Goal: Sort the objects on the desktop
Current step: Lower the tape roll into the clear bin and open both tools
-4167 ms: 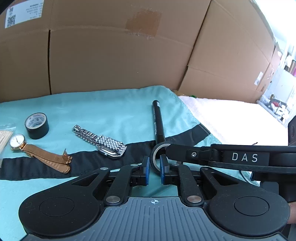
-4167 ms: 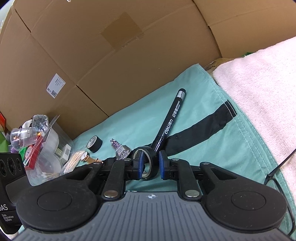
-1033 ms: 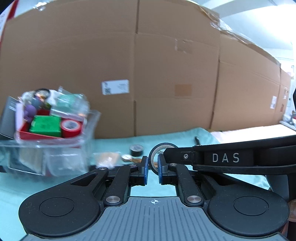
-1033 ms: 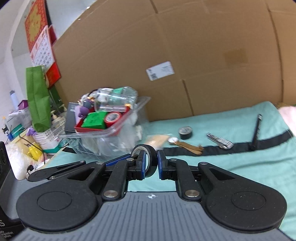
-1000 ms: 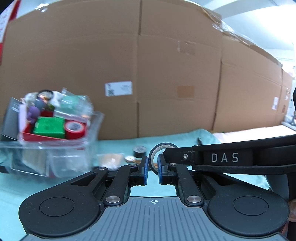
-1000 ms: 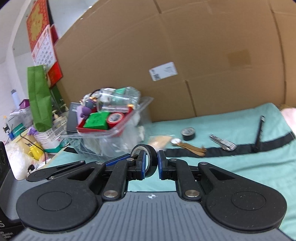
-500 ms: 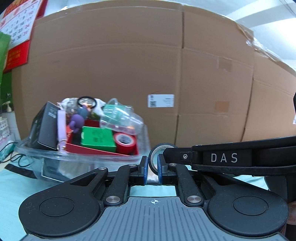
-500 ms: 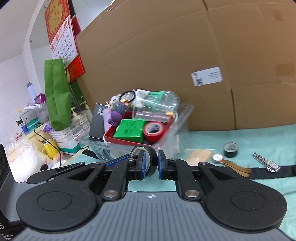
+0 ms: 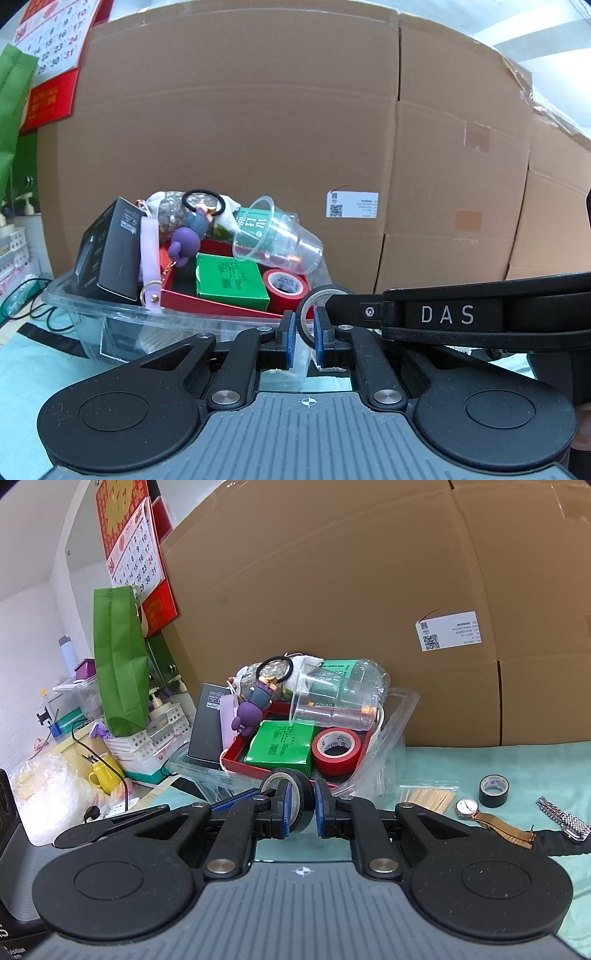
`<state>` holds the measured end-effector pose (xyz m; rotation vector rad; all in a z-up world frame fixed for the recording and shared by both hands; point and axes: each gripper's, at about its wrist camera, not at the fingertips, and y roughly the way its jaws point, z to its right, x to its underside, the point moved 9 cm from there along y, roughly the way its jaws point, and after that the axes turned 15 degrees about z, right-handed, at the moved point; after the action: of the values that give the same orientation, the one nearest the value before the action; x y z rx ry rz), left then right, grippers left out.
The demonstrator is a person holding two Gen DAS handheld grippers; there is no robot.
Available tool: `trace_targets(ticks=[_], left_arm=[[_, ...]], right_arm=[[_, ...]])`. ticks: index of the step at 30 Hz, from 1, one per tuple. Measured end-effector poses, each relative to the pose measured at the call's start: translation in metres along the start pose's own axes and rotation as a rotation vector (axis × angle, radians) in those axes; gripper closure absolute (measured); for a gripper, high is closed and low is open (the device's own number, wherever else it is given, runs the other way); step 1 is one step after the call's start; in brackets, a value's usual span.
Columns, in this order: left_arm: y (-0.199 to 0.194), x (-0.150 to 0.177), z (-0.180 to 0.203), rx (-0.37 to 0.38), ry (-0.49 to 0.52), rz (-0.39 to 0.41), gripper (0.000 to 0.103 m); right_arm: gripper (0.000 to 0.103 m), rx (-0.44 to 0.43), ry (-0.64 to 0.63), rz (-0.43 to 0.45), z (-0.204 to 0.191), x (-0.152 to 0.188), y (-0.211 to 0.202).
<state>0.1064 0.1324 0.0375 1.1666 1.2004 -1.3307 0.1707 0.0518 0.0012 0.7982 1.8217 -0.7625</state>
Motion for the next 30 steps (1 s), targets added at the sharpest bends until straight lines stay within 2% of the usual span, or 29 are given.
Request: trace_targets(ticks=[10, 23, 30], left_arm=[[0.013, 0.001, 0.006, 0.008, 0.008, 0.001, 0.088], [0.043, -0.011, -0.002, -0.027, 0.067, 0.013, 0.088], [0.058, -0.01, -0.005, -0.047, 0.107, 0.011, 0.083]], right_arm=[[0.086, 0.012, 0.011, 0.007, 0.013, -0.005, 0.004], [0.086, -0.018, 0.062, 0.034, 0.025, -0.015, 0.034], [0.085, -0.02, 0.097, 0.041, 0.033, -0.016, 0.053]])
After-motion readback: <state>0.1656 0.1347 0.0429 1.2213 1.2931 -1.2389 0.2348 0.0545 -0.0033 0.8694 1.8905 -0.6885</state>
